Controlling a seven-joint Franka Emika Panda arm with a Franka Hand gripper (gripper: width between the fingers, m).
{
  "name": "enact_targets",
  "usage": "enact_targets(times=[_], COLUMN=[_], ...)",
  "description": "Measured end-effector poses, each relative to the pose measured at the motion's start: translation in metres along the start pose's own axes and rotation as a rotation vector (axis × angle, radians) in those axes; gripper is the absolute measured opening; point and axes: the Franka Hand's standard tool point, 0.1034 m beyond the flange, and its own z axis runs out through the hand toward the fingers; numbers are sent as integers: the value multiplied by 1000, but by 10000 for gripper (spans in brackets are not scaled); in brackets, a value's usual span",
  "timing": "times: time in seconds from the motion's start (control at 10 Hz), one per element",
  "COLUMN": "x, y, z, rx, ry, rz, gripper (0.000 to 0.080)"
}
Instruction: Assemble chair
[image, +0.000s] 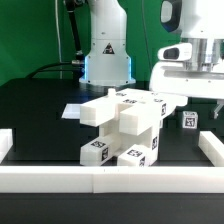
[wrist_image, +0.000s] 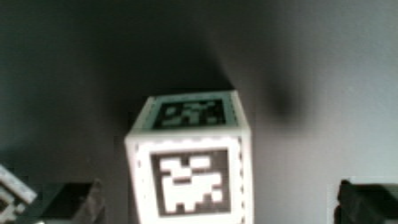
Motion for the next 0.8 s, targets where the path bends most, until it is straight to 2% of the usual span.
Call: enact_targets(times=[0.2,0.3,0.4,0.5,0.6,0.7,0.8], x=[-5,-6,-6,-6,-5,-4,-3], y=[-5,-4,-3,-2,0,1,3], z=[5,6,7,7,7,7,8], rx=[-7,-10,-11,-12,-13,-14,-15], ry=[-6,-8,-9,-9,-9,-9,-9], rz=[-14,-15,-16,-16,-14,-11,-7], gripper=[649,601,601,428,428,279,279])
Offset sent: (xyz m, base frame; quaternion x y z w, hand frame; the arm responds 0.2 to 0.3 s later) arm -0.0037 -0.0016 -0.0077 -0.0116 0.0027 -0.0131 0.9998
